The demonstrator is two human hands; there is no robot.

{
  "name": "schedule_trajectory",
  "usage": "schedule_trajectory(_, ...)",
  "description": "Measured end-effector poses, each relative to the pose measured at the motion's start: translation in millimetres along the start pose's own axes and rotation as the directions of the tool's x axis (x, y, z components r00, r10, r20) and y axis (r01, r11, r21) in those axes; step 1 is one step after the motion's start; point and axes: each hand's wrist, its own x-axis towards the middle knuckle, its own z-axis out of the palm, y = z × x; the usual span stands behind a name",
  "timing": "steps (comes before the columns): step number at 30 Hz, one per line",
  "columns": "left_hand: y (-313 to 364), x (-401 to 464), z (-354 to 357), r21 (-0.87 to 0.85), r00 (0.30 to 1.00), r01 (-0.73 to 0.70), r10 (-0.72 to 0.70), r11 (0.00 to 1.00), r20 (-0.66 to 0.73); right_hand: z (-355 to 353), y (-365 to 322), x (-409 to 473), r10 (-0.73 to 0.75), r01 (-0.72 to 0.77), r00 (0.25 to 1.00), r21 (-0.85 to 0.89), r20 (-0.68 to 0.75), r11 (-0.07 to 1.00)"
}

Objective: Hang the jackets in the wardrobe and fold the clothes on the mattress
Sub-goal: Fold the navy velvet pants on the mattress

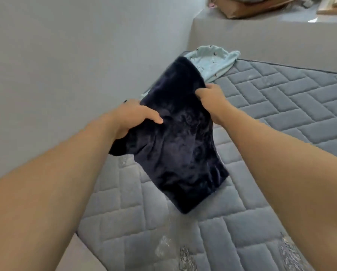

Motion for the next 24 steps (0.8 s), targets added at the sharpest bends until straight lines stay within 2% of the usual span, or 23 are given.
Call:
schedule_trajectory(3, 38, -39, 11, 0.108, 0.99, 0.033, -0.047, 0.994, 0.135, -25, -30, -34, 0.046, -0.046, 0.997, -0.004, -0.062, 0.999)
schedule_trajectory(5, 45, -56, 45, 0.167, 0.968, 0.074, -0.111, 0.983, 0.226, -51, -21, -61, 0.089, -0.102, 0.989, -0.105, -0.12, 0.989)
schedule_trajectory(7, 34, -62, 96, 0.196, 0.938, 0.096, -0.155, 0.976, 0.31, -84, 8, -91, 0.144, -0.181, 0.97, -0.188, -0.194, 0.965)
schedule_trajectory(11, -32, -63, 234, 0.216, 0.886, 0.155, -0.232, 0.964, 0.402, -163, 118, -168, 0.304, -0.361, 0.91, -0.178, -0.283, 0.916)
schedule_trajectory(13, -79, -68, 313, 0.239, 0.847, 0.19, -0.282, 0.952, 0.451, -205, 187, -211, 0.4, -0.471, 0.855, -0.171, -0.329, 0.866)
schedule_trajectory(16, -146, -92, 427, 0.335, 0.756, 0.209, -0.369, 0.919, 0.541, -262, 283, -279, 0.595, -0.702, 0.695, -0.201, -0.404, 0.683)
schedule_trajectory(18, -175, -114, 484, 0.375, 0.68, 0.237, -0.429, 0.896, 0.595, -291, 323, -320, 0.666, -0.773, 0.627, -0.215, -0.405, 0.597)
schedule_trajectory(20, -187, -128, 517, 0.373, 0.626, 0.264, -0.452, 0.889, 0.635, -311, 342, -343, 0.67, -0.768, 0.638, -0.24, -0.381, 0.595)
schedule_trajectory(22, -181, -127, 521, 0.391, 0.605, 0.274, -0.473, 0.879, 0.64, -318, 338, -346, 0.652, -0.751, 0.654, -0.225, -0.384, 0.621)
schedule_trajectory(24, -164, -106, 499, 0.434, 0.66, 0.247, -0.478, 0.866, 0.579, -310, 317, -332, 0.589, -0.677, 0.726, -0.224, -0.353, 0.701)
